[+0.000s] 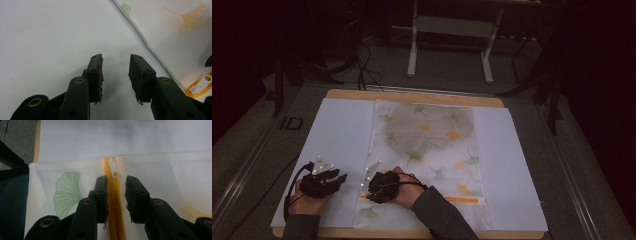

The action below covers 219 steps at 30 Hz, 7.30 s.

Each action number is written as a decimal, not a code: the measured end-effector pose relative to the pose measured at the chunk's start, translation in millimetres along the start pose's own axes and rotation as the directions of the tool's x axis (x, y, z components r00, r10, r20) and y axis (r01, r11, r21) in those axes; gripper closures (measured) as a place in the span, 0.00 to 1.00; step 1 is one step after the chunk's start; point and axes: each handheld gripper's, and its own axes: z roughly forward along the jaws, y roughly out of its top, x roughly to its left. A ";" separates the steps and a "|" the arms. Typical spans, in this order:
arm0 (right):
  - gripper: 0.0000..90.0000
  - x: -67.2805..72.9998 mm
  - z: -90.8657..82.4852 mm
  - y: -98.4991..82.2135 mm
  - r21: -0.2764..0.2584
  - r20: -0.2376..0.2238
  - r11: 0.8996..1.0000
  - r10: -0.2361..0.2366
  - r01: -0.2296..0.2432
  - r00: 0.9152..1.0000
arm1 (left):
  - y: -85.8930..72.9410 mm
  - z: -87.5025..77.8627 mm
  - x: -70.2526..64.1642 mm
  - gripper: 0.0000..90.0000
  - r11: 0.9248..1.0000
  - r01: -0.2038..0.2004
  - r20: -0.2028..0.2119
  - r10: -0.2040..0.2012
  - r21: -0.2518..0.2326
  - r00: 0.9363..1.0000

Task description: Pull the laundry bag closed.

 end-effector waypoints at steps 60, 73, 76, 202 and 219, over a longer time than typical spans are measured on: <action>0.94 5.5 1.8 13.7 0.042 0.016 0.998 -0.039 0.038 0.999 | -9.8 -10.2 -31.8 0.63 0.998 0.033 0.284 -0.049 0.059 0.957; 0.94 6.2 -4.1 14.0 0.031 0.032 0.998 -0.051 0.050 0.998 | -11.6 1.8 -36.9 0.69 0.992 0.014 0.388 -0.061 0.123 0.920; 0.94 6.8 -5.8 14.5 0.027 0.035 0.998 -0.054 0.053 0.998 | -11.5 4.8 -38.3 0.69 0.991 0.012 0.393 -0.063 0.131 0.917; 0.95 3.7 -29.7 -44.5 0.141 0.058 0.989 -0.050 0.041 0.997 | -11.6 2.1 -32.9 0.98 0.993 0.045 0.480 -0.094 0.113 0.872; 0.95 1.8 -36.1 -54.1 0.140 0.070 0.990 -0.035 0.024 0.997 | -12.2 1.4 -30.5 0.98 0.993 0.046 0.477 -0.094 0.112 0.874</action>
